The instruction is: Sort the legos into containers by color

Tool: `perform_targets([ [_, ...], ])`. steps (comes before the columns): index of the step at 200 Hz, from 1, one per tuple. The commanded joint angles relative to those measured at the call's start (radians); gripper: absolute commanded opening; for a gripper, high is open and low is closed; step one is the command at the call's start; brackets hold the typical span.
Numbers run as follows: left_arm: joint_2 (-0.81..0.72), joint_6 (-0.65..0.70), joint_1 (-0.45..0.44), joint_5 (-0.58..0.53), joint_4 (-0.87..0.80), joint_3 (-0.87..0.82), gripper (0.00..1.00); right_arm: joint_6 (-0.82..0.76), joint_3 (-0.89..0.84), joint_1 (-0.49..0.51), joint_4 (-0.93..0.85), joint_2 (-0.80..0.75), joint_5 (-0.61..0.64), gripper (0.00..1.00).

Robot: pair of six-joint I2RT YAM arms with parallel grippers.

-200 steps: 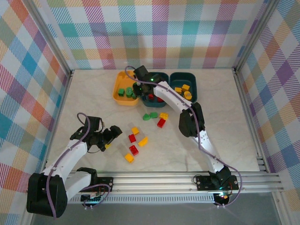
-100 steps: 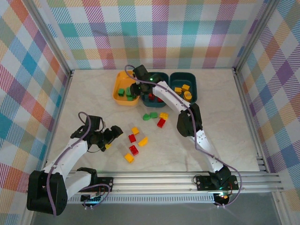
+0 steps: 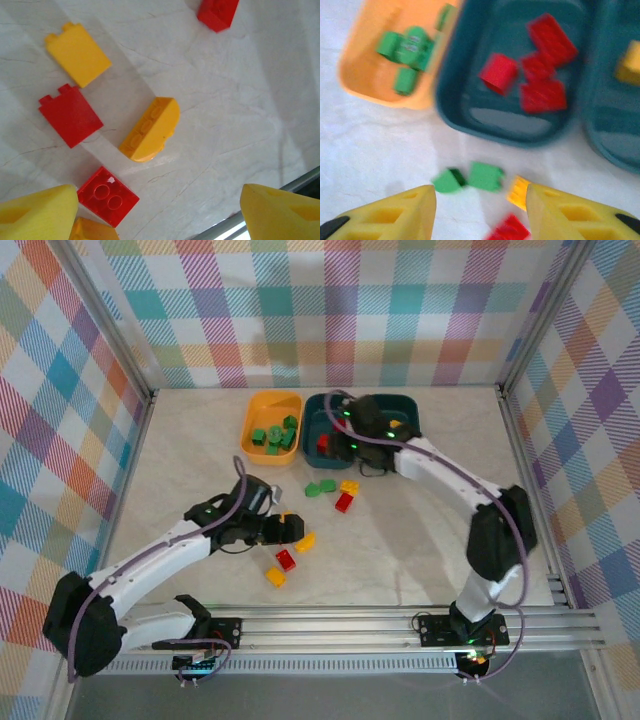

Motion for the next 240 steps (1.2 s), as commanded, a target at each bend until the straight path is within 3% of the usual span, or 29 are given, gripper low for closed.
perform_targets([
  [1,0.103,0.086,-0.102,-0.171,-0.076,0.077,0.83,0.129,-0.238,-0.093,0.111,-0.065,-0.052,0.5],
  [28,0.256,0.142,-0.192,-0.263,-0.096,0.168,0.83,0.169,-0.404,-0.159,0.144,-0.146,-0.103,0.5],
  [83,0.419,0.207,-0.212,-0.26,-0.063,0.199,0.77,0.153,-0.52,-0.191,0.14,-0.25,-0.108,0.5],
  [119,0.499,0.204,-0.216,-0.235,-0.022,0.205,0.64,0.148,-0.552,-0.211,0.151,-0.281,-0.116,0.5],
  [177,0.543,0.2,-0.225,-0.255,-0.032,0.263,0.31,0.147,-0.588,-0.237,0.147,-0.32,-0.121,0.49],
  [209,0.541,0.195,-0.224,-0.216,-0.036,0.359,0.24,0.153,-0.607,-0.275,0.13,-0.371,-0.142,0.47],
  [240,0.636,0.211,-0.214,-0.182,-0.072,0.572,0.2,0.2,-0.684,-0.326,0.144,-0.438,-0.189,0.46],
])
